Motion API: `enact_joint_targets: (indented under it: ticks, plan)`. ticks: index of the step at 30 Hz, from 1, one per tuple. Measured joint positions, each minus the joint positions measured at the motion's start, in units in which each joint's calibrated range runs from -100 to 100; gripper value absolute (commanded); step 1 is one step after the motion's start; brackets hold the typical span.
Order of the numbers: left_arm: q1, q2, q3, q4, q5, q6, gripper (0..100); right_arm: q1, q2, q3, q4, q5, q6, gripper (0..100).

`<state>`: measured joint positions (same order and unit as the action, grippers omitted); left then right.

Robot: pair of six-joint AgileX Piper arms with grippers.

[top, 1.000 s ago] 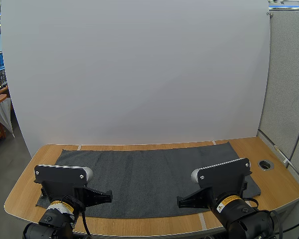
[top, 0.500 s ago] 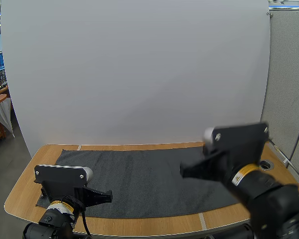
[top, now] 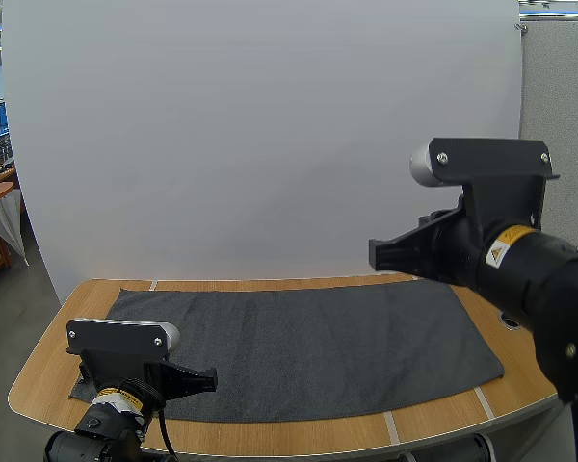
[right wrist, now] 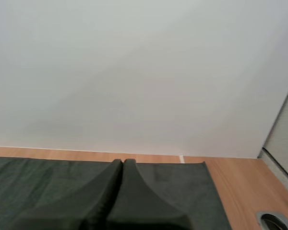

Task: Fold the towel

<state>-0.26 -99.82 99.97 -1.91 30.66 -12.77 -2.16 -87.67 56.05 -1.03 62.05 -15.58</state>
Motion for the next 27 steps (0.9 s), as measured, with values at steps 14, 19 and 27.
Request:
enact_joint_targets:
  ticks: [14, 19, 27]
  plan:
    - [0.0, 0.0, 0.0, 0.0, 0.0, 0.0, 0, -6.2, 1.0, -2.1, -0.7, -3.7, 0.1, 100]
    - [0.0, 0.0, 0.0, 0.0, 0.0, 0.0, 0, -6.4, 1.0, -2.1, 1.0, -7.0, 0.1, 100]
    - [0.0, 0.0, 0.0, 0.0, 0.0, 0.0, 0, -7.3, 1.3, -2.1, 1.6, -14.2, 4.9, 100]
